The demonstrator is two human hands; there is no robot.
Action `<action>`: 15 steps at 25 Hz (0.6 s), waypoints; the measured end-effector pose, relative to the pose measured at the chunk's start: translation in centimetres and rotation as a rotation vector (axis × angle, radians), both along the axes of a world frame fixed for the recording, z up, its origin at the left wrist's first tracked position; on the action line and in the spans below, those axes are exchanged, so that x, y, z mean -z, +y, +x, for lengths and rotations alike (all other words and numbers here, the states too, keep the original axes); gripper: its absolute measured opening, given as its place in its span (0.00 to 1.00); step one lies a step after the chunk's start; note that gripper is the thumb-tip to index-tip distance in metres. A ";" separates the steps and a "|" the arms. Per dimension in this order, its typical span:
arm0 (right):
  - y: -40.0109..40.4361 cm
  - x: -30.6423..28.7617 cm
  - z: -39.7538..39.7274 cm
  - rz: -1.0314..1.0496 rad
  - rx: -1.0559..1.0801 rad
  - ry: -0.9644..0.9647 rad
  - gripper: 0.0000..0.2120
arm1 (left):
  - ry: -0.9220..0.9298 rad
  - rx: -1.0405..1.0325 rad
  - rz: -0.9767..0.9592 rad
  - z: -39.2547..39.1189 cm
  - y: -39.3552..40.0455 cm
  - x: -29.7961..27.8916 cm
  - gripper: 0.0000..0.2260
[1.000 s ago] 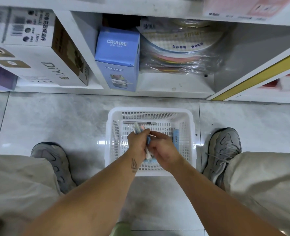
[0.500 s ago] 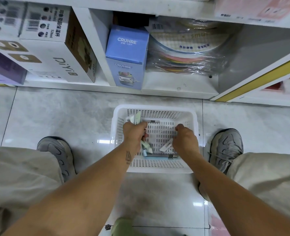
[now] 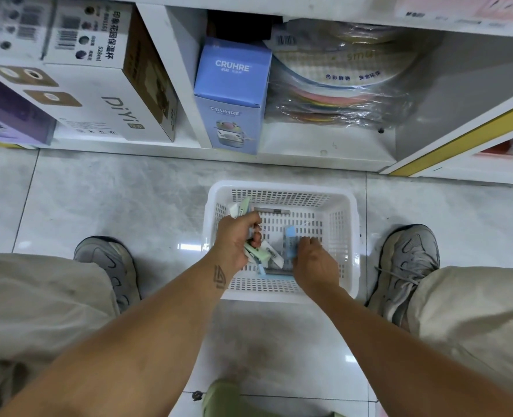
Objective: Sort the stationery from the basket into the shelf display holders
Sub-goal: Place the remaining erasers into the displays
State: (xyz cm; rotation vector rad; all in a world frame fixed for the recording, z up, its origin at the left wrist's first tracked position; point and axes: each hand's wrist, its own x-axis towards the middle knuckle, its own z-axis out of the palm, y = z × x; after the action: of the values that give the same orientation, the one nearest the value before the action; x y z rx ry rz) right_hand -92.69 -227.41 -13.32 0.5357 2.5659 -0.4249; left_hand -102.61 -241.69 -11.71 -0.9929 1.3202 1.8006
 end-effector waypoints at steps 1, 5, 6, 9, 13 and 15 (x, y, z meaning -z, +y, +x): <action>0.0 -0.2 -0.6 -0.008 -0.001 -0.025 0.09 | -0.023 -0.014 0.039 0.0 -0.2 -0.1 0.05; 0.2 -2.2 -2.8 -0.412 0.295 0.000 0.05 | -0.068 -0.123 0.209 -0.5 -0.2 -1.2 0.08; 0.2 -3.2 -3.4 -0.713 0.495 -0.043 0.08 | -0.054 -0.150 0.232 -0.7 -0.1 -1.7 0.09; 0.1 -6.9 -4.5 -1.325 0.711 -0.273 0.19 | 0.008 -0.168 0.260 -1.2 -0.1 -3.8 0.10; -0.1 -11.8 -5.3 -1.437 0.710 -0.148 0.06 | 0.136 -0.149 0.266 -1.7 0.2 -8.3 0.09; 0.0 -14.7 -5.6 -1.463 0.739 -0.061 0.04 | 0.200 -0.152 0.288 -2.2 0.1 -11.3 0.08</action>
State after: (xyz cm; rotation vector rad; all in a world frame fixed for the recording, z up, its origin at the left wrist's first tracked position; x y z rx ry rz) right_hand -98.28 -227.43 1.39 0.7821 1.2620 -2.1380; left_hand -104.81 -241.55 -0.39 -0.7895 1.0809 2.1797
